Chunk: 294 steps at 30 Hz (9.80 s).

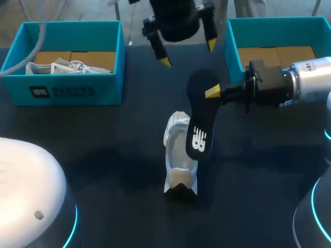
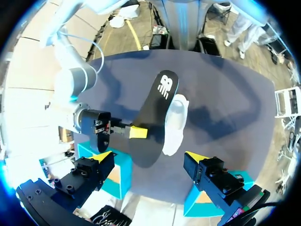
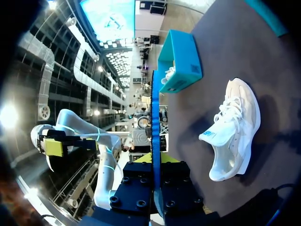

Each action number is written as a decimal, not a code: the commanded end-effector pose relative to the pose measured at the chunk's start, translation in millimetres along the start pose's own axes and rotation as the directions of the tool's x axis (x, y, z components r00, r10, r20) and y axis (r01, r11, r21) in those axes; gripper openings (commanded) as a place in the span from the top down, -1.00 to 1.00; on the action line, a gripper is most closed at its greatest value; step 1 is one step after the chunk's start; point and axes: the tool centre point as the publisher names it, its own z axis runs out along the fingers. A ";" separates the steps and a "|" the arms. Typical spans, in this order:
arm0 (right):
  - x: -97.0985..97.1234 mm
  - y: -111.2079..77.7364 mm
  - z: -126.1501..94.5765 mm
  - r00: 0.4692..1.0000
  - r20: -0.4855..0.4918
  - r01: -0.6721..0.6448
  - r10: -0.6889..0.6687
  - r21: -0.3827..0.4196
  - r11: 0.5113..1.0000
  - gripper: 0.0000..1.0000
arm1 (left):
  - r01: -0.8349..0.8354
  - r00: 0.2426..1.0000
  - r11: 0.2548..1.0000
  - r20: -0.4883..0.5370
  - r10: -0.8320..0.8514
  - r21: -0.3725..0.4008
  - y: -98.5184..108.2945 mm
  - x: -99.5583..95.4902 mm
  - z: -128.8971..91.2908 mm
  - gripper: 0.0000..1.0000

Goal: Take the shoe out of the shoebox, open the shoe tongue, remove and reinsert the insole, then place the shoe into the shoebox

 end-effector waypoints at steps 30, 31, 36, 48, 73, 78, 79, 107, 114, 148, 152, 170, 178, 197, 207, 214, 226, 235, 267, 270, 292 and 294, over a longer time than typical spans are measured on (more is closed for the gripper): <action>10.6 -0.4 -17.9 1.000 0.027 0.005 -0.005 -0.011 1.000 1.00 | -0.112 0.587 0.994 0.807 0.067 -0.001 -6.6 39.0 23.2 -1.00; 10.7 -0.4 -18.2 1.000 0.027 0.005 -0.005 -0.011 1.000 1.00 | -0.118 0.584 0.993 0.809 0.068 0.001 -7.4 39.3 24.5 -1.00; 11.7 -0.2 -21.6 0.999 0.034 0.000 0.000 -0.009 1.000 1.00 | -0.127 0.558 0.992 0.827 0.075 -0.004 -9.0 40.3 31.9 -1.00; 9.6 5.0 -18.9 1.000 0.006 -0.027 0.027 -0.001 1.000 1.00 | -0.117 0.563 0.993 0.823 0.081 -0.018 -8.5 40.8 34.6 -1.00; 17.3 -8.7 -11.9 0.999 0.026 -0.042 0.041 0.027 0.999 1.00 | -0.105 0.505 0.989 0.852 0.141 -0.101 12.0 70.2 49.0 -1.00; 17.3 -8.7 -11.9 0.999 0.026 -0.042 0.041 0.027 0.999 1.00 | -0.105 0.505 0.989 0.852 0.141 -0.101 12.0 70.2 49.0 -1.00; 17.3 -8.7 -11.9 0.999 0.026 -0.042 0.041 0.027 0.999 1.00 | -0.105 0.505 0.989 0.852 0.141 -0.101 12.0 70.2 49.0 -1.00; 20.5 -8.2 -6.5 0.999 0.011 -0.040 0.040 0.007 0.999 1.00 | -0.127 0.433 0.991 0.896 0.097 -0.045 12.2 67.6 63.8 -1.00; 27.7 -8.7 6.0 1.000 -0.020 -0.023 0.023 0.021 1.000 1.00 | -0.134 0.413 0.991 0.907 0.083 -0.030 14.2 63.7 73.8 -1.00; 31.1 -4.7 40.5 0.998 -0.062 -0.011 0.016 0.071 0.997 1.00 | -0.088 0.315 0.996 0.949 0.015 0.014 14.9 28.0 98.3 0.21; 31.3 -5.4 39.3 0.998 -0.060 -0.011 0.015 0.068 0.998 1.00 | -0.088 0.310 0.996 0.951 0.009 0.019 13.5 25.2 99.8 0.31; 30.6 -5.2 37.2 0.998 -0.056 -0.012 0.016 0.067 0.998 1.00 | -0.060 0.306 0.998 0.952 -0.004 0.024 13.2 28.0 102.1 0.63; 29.5 -4.1 36.8 0.998 -0.056 -0.013 0.017 0.067 0.998 1.00 | -0.054 0.310 0.998 0.951 -0.007 0.025 13.8 31.1 103.4 0.55; 28.8 -2.9 39.1 0.998 -0.058 -0.012 0.016 0.073 0.997 1.00 | -0.053 0.316 0.998 0.949 -0.017 0.035 13.3 32.3 106.4 0.84; 28.8 -2.9 39.1 0.998 -0.058 -0.012 0.016 0.073 0.997 1.00 | -0.053 0.316 0.998 0.949 -0.017 0.035 13.3 32.3 106.4 0.84; 15.8 -3.9 18.1 0.997 -0.049 0.057 -0.055 0.032 0.998 -1.00 | -0.081 0.343 0.988 0.935 -0.095 0.130 8.8 44.4 110.6 1.00; 17.3 -1.7 10.2 0.991 -0.015 0.130 -0.130 0.034 0.991 -1.00 | -0.077 0.341 0.981 0.929 -0.141 0.177 1.1 44.9 108.7 1.00; 12.0 -0.3 -3.6 0.956 0.103 0.269 -0.273 0.048 0.962 -1.00 | -0.063 0.383 0.937 0.875 -0.296 0.344 -11.6 53.9 109.7 1.00; 2.3 -9.2 -22.3 0.796 0.250 0.538 -0.551 0.123 0.834 -1.00 | -0.019 0.454 0.828 0.743 -0.492 0.560 -32.7 63.6 116.8 1.00; 1.1 -11.8 -29.3 0.749 0.267 0.582 -0.606 0.171 0.795 -1.00 | -0.001 0.443 0.811 0.727 -0.525 0.585 -35.4 69.4 115.3 1.00; -13.3 -26.8 -68.5 0.458 0.148 0.768 -0.876 0.430 0.474 -1.00 | -0.019 0.367 0.566 0.532 -0.763 0.824 -61.4 87.3 90.4 1.00; -13.7 -29.4 -70.0 0.442 0.151 0.761 -0.884 0.459 0.459 -1.00 | -0.008 0.372 0.552 0.515 -0.772 0.834 -62.4 89.5 90.7 1.00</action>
